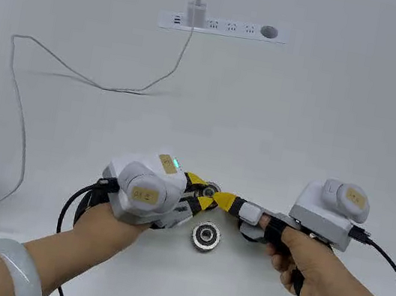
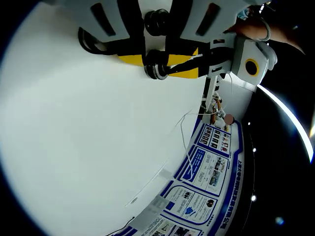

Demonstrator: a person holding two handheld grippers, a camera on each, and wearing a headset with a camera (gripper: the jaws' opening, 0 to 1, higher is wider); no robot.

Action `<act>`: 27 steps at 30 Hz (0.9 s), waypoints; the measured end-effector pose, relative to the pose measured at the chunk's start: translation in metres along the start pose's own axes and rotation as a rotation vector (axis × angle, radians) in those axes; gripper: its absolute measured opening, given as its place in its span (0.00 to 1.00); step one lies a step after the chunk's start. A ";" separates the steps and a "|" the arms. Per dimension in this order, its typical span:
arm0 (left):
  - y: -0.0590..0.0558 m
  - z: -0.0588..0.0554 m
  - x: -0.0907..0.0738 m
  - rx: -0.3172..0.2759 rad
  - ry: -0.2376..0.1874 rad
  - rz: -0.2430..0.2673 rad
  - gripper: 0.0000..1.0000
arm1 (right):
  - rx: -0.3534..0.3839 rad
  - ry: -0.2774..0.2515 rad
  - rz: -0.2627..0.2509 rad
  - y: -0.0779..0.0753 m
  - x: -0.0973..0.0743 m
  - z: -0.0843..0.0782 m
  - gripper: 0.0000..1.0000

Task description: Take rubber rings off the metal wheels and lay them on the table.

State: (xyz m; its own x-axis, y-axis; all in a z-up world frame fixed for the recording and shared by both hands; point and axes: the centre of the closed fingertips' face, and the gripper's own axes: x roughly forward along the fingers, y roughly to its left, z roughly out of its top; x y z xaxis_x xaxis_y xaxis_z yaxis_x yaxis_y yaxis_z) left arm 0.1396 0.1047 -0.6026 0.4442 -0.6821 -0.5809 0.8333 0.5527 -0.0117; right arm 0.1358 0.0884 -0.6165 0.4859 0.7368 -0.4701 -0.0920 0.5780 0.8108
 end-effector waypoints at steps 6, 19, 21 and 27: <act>0.000 0.000 0.000 -0.001 -0.001 0.000 0.13 | 0.021 0.006 0.009 -0.001 0.001 0.000 0.17; 0.000 0.000 0.000 0.000 0.000 -0.002 0.13 | 0.043 0.023 0.038 0.003 -0.001 -0.001 0.15; 0.000 0.001 0.000 0.001 0.000 -0.002 0.13 | 0.065 0.026 0.048 0.002 -0.002 -0.002 0.15; 0.000 0.001 0.000 -0.001 0.000 -0.002 0.13 | 0.089 0.026 0.057 0.002 -0.001 -0.003 0.14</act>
State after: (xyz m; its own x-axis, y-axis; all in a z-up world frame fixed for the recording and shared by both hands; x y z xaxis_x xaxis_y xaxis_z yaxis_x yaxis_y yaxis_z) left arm 0.1394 0.1045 -0.6020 0.4428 -0.6827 -0.5812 0.8337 0.5520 -0.0132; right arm 0.1329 0.0898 -0.6157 0.4597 0.7768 -0.4304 -0.0409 0.5026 0.8636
